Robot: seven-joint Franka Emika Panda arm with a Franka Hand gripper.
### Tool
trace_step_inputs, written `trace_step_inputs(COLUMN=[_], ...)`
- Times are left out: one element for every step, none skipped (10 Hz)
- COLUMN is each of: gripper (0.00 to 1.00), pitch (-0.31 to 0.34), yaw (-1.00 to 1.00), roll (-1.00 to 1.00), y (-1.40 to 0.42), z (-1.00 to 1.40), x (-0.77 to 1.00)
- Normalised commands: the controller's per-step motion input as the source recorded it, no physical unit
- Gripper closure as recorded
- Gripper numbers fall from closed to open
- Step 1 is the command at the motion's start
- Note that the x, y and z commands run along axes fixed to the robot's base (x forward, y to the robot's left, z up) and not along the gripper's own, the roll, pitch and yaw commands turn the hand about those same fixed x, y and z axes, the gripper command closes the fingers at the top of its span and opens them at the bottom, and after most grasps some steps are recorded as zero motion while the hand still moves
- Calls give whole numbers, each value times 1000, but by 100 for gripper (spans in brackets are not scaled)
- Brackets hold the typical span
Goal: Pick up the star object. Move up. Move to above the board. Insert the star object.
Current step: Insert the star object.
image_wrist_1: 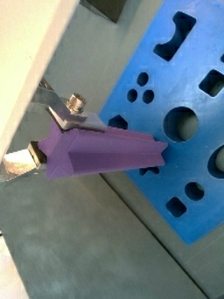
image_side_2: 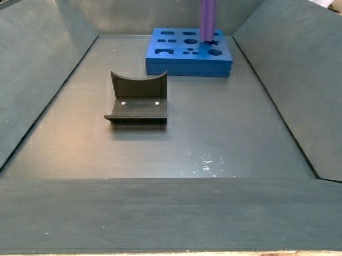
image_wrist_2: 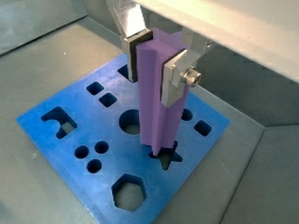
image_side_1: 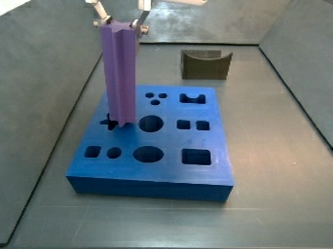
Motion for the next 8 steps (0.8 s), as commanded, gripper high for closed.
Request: trace_step_inputs(gripper=[100, 100, 100, 100, 100, 100, 100, 100], pitch=[-19, -27, 4, 0, 0, -11, 0, 54], yaw=[40, 17, 0, 274, 463, 217, 0, -63], roll=[73, 76, 0, -61, -146, -71, 0, 186], y=[0, 0, 0, 363, 391, 34, -9, -417], z=[-460, -457, -3, -60, -74, 0, -29, -157], x=[-466, -666, 0, -246, -391, -11, 0, 66])
